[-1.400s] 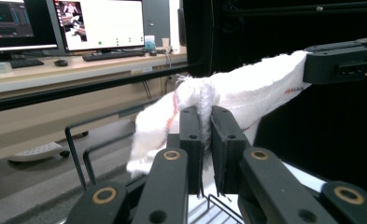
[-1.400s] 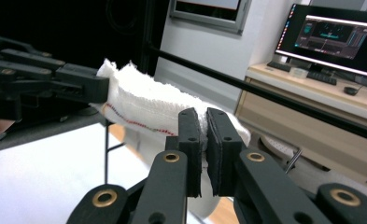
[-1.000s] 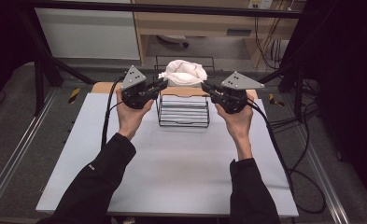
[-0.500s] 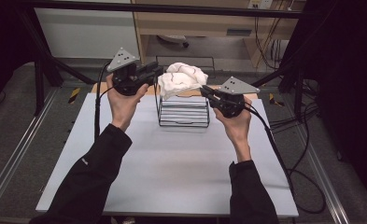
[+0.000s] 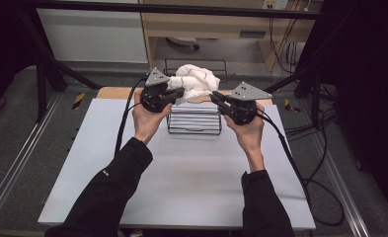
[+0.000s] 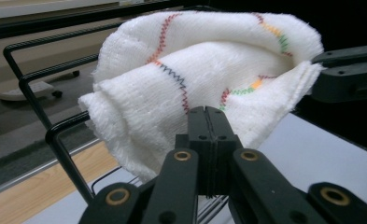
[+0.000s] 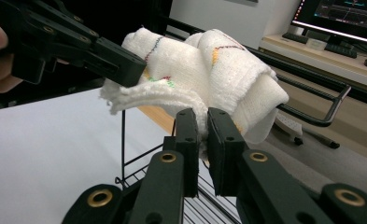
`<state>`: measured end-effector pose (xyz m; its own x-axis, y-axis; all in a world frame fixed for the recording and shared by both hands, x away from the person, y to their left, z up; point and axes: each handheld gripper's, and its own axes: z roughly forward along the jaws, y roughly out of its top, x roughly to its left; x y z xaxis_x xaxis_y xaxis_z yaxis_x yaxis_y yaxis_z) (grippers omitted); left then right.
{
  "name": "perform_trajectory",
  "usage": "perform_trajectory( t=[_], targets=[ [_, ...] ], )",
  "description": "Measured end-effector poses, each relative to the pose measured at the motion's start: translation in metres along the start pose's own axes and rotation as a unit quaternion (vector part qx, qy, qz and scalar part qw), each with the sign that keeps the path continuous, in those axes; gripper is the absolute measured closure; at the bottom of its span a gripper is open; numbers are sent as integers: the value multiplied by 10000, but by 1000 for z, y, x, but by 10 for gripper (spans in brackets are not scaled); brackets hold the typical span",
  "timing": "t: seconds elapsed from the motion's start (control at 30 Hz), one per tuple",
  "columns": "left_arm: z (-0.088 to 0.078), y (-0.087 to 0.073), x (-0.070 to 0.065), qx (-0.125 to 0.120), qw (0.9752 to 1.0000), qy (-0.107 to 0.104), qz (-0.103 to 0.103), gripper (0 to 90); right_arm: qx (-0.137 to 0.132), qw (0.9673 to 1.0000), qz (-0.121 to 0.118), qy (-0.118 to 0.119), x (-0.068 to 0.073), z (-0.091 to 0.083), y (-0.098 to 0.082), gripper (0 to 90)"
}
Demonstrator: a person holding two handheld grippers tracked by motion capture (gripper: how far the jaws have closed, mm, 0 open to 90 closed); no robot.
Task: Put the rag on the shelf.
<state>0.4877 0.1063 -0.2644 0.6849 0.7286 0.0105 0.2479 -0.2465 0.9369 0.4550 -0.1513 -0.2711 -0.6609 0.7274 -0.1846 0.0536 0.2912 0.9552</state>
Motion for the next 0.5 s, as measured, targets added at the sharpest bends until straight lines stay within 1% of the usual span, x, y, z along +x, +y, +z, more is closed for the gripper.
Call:
perform_trajectory(
  t=[0.07,0.13,0.17,0.23,0.3,0.37,0.43,0.47,0.5],
  targets=[
    [2,-1,1,53,9999,86,52,899,-3,10000,43,14,-1,0,0,803],
    [5,-3,2,114,9998,118,63,899,-29,9999,103,75,-2,-2,2,778],
    [6,-4,3,147,9998,136,89,899,-65,9999,116,70,-2,-4,3,758],
    [8,-5,5,138,9998,136,60,899,-196,9996,190,67,-3,-9,7,725],
    [8,-6,6,148,9997,157,98,899,-305,9991,277,-3,-6,-12,13,691],
    [9,-7,6,132,9997,155,100,899,-262,9987,419,-131,-10,-10,21,645],
    [10,-7,6,148,9997,157,87,899,-256,9980,556,-176,-14,-5,28,613],
    [10,-8,6,142,9998,150,68,899,-242,9972,663,-231,-16,-2,31,604],
    [10,-8,6,148,9997,147,81,900,-223,9965,767,-238,-18,2,34,605]
  ],
)
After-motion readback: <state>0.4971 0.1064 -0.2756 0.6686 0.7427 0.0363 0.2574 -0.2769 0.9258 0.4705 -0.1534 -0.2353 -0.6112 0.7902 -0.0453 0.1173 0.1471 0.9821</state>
